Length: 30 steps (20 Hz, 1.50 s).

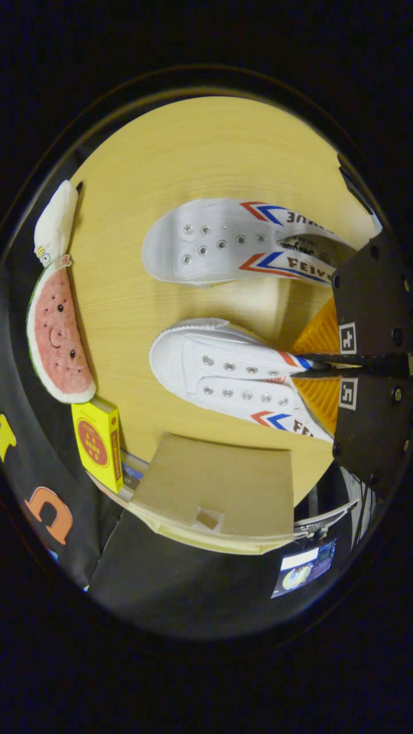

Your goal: Open the storage box then place both shoes into the box .Put the left shoe in first, then the right shoe, with the right side of both shoes facing outward in a uniform manner.

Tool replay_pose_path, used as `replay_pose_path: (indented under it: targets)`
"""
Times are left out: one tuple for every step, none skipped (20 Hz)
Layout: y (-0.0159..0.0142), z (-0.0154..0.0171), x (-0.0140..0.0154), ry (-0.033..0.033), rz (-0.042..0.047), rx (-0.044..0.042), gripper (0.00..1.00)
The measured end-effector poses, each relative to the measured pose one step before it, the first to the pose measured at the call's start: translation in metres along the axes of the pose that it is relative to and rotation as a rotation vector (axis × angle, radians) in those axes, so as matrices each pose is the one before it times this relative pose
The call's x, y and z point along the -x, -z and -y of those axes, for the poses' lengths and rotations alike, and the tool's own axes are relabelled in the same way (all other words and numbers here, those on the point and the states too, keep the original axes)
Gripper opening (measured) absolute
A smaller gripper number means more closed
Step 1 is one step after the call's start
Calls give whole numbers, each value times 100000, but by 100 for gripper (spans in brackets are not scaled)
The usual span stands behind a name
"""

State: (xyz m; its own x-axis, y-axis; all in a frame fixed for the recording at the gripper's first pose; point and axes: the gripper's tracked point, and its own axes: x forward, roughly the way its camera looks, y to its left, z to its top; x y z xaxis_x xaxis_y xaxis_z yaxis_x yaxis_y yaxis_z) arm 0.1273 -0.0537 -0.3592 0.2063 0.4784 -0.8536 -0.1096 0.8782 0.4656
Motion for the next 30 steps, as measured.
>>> replay_pose_path:
  targets:
    - [-152,-1341,1022,-2130,2034,-1120,0]
    - [-317,-1407,974,-1276,2375,-328,0]
    - [-535,-1379,920,-516,2646,42,0]
    - [-461,-1550,802,-459,2448,584,0]
    - [-483,-1734,714,-619,1665,558,0]
    - [-397,-1914,537,-864,1429,603,0]
    - [-421,-1991,274,-944,682,1102,0]
    - [-386,-1926,96,-580,664,1848,0]
    - [-350,-1823,-218,181,253,1684,0]
    - [-377,-1790,-476,239,266,1525,0]
    - [-272,-1844,-718,322,-186,1173,0]
    - [-247,-1637,-879,345,-292,682,0]
    - [-124,-1597,-1093,580,-599,240,0]
    - [-100,-1404,-1127,503,-395,-102,0]
    - [-255,-1212,-1375,1257,811,-1100,0]
    - [-95,-1160,-1355,1328,314,-1061,0]
    - [-95,-871,-1485,1538,812,-185,0]
    - [84,-826,-1470,1626,391,-609,0]
    - [119,-741,-1601,762,294,558,0]
    - [489,-667,-1461,693,-900,658,0]
    - [437,-444,-1327,817,-703,503,0]
    - [708,-180,-1264,1547,-1266,314,0]
    - [537,-84,-1090,1844,-1046,580,0]
    - [752,-124,-1056,2137,-1995,593,0]
    - [481,9,-943,2118,-1874,-226,0]
    - [189,158,-1012,2124,-881,-503,0]
    - [-34,98,-1087,1087,-1555,-782,0]
    - [104,363,-1060,2115,-3103,63,0]
    - [-116,215,-895,1744,-1643,5,0]
    - [3,26,-1065,1718,-2118,1243,0]
